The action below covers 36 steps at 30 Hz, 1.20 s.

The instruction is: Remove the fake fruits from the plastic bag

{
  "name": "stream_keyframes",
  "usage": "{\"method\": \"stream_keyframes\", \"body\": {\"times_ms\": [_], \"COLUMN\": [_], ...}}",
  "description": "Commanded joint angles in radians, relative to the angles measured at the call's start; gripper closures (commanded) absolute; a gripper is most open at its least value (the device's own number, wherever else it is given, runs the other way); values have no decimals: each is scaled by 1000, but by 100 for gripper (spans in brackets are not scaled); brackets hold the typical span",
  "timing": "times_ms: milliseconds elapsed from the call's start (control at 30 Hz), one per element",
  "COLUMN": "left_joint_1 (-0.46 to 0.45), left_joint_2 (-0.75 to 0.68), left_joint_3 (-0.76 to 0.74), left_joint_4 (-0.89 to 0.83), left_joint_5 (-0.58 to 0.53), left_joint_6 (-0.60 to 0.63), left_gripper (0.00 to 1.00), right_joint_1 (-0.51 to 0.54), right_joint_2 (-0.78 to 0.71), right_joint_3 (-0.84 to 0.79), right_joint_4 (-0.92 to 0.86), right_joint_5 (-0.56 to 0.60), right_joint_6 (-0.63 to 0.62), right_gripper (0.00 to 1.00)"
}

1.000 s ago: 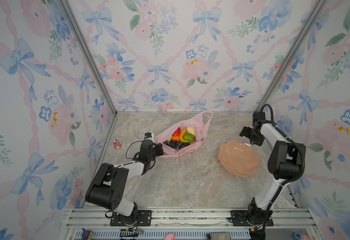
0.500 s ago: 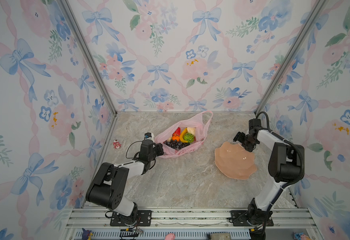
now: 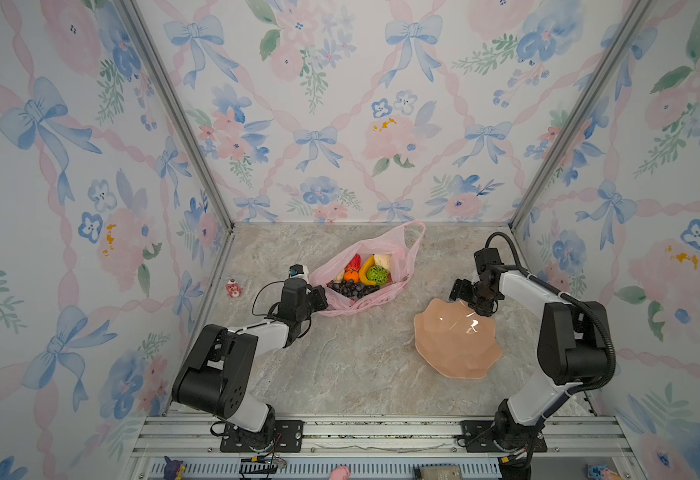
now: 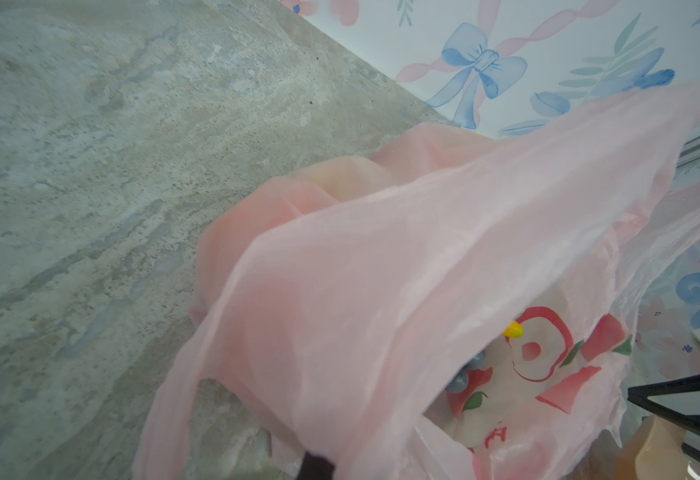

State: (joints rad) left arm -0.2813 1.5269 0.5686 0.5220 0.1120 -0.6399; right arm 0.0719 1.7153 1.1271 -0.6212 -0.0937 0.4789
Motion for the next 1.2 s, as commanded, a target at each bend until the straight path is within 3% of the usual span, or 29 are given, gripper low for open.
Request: {"method": "stream_keyframes", "body": {"times_ms": [0, 367, 567, 767, 1167], "left_joint_1": [-4, -4, -4, -4, -4], "left_joint_2": [2, -1, -2, -1, -8], "left_joint_3": [25, 40, 70, 95, 134], "left_joint_4": [-16, -51, -116, -161, -243], "left_joint_5": [2, -6, -14, -6, -32], "left_joint_6": [-5, -19, -15, -18, 3], "left_gripper": [100, 100, 100, 100, 100], "right_joint_1": [57, 133, 284, 423, 441], "right_joint_2": [-51, -84, -53, 121, 484], "right_joint_3": [-25, 83, 267, 496, 869], "right_joint_4": [-76, -144, -73, -17, -111], "right_joint_5": [55, 112, 164, 200, 312], "right_joint_6": [-12, -69, -184, -295, -356], "right_gripper": [13, 12, 11, 11, 12]}}
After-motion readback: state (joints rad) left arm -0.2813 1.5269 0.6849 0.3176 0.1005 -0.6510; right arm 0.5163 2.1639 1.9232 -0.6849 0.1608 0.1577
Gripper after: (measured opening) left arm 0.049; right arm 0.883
